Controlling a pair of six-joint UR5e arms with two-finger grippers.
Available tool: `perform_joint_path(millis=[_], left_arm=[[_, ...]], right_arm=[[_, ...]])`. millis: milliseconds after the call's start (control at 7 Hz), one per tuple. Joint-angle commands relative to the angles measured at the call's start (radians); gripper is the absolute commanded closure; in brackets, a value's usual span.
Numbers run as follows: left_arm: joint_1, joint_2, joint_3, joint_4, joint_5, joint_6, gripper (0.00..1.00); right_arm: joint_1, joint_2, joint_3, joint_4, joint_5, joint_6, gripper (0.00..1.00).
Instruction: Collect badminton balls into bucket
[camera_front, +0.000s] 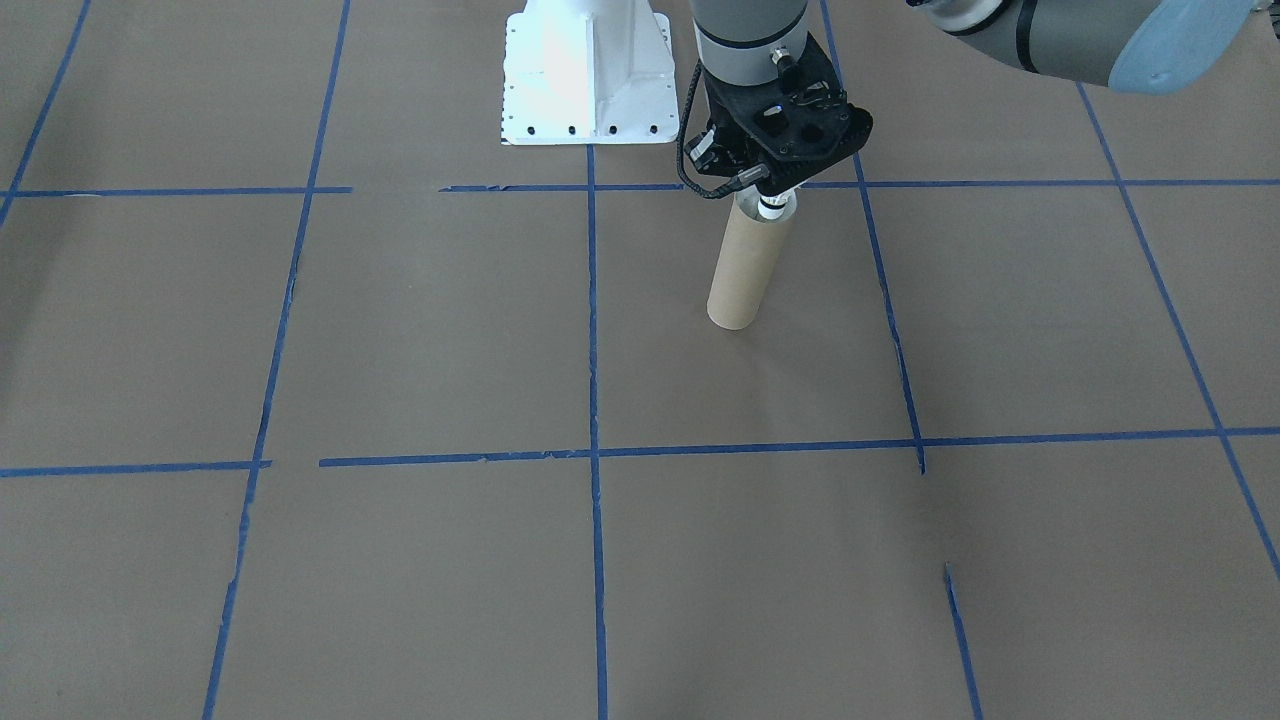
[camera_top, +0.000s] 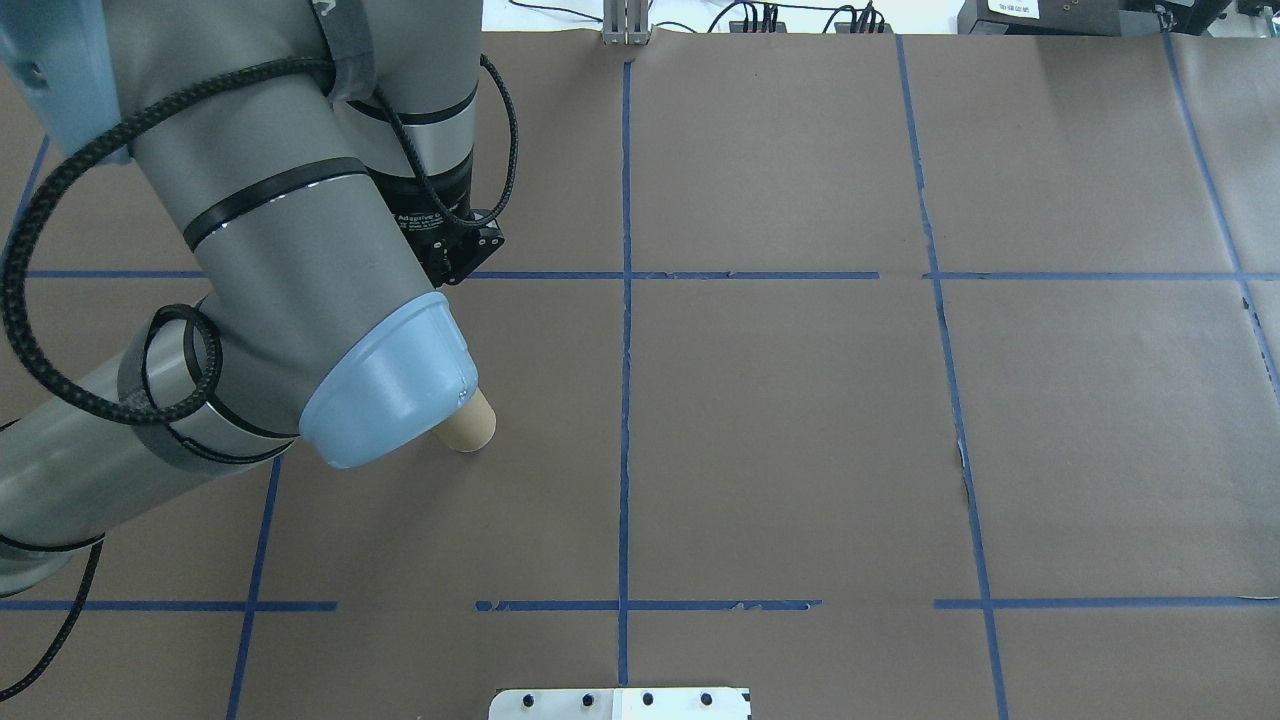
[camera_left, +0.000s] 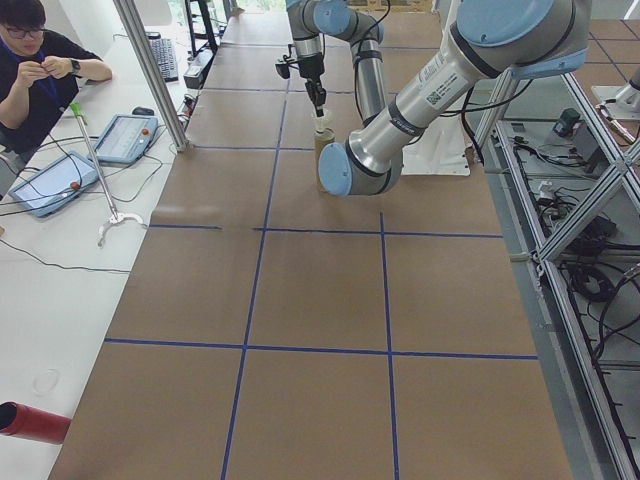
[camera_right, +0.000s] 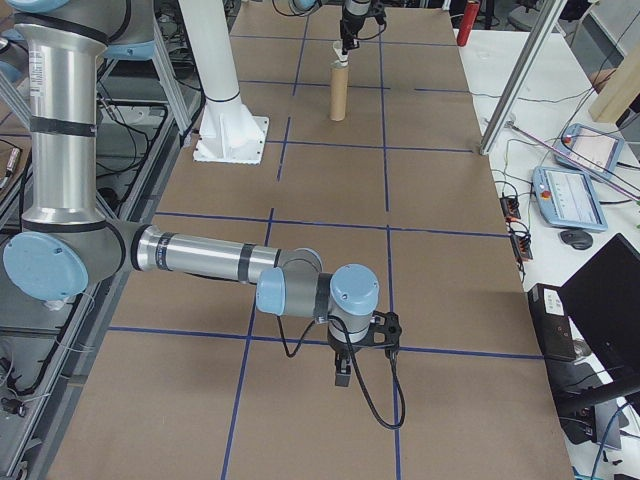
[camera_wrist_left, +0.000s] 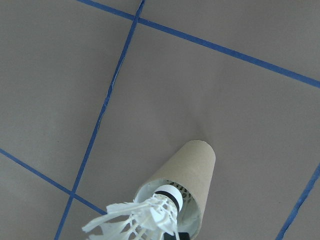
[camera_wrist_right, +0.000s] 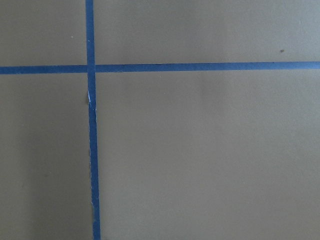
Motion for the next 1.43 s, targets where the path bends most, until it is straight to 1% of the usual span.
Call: perform_joint_path(millis=[0,143,286,429,571,714,857,1000,1143,1286], left_arm=[[0.002,0.017,-0.002,-0.009,0.0,0.002,0.01],[0.002,0.032,-0.012,-0.015,0.0,0.005,0.0],[0.001,0.044,-0.016,-0.057,0.003,0.005,0.0],[-0.001,0.069,-0.048,-0.094,0.012,0.041,0.0],[-0.014,0.106,-0.112,-0.098,0.011,0.139,0.0],[-0.089,0.129,-0.14,-0.127,0.008,0.229,0.0],[-0.193,0.165,-0.151,-0.194,-0.004,0.32,0.0],[-0.252,0.237,-0.179,-0.264,-0.005,0.4,0.0],[-0.33,0.308,-0.183,-0.324,-0.006,0.522,0.0],[-0.4,0.374,-0.18,-0.348,-0.006,0.657,0.0]], right_arm=[[0.0,0.0,0.0,0.0,0.0,0.0,0.0],[0.0,0.0,0.0,0.0,0.0,0.0,0.0],[0.0,0.0,0.0,0.0,0.0,0.0,0.0],[0.0,-0.001,0.0,0.0,0.0,0.0,0.0],[0.0,0.0,0.0,0.0,0.0,0.0,0.0],[0.0,0.0,0.0,0.0,0.0,0.0,0.0],[0.0,-0.001,0.0,0.0,0.0,0.0,0.0],[0.0,0.0,0.0,0.0,0.0,0.0,0.0],[0.0,0.0,0.0,0.0,0.0,0.0,0.0],[0.0,0.0,0.0,0.0,0.0,0.0,0.0]])
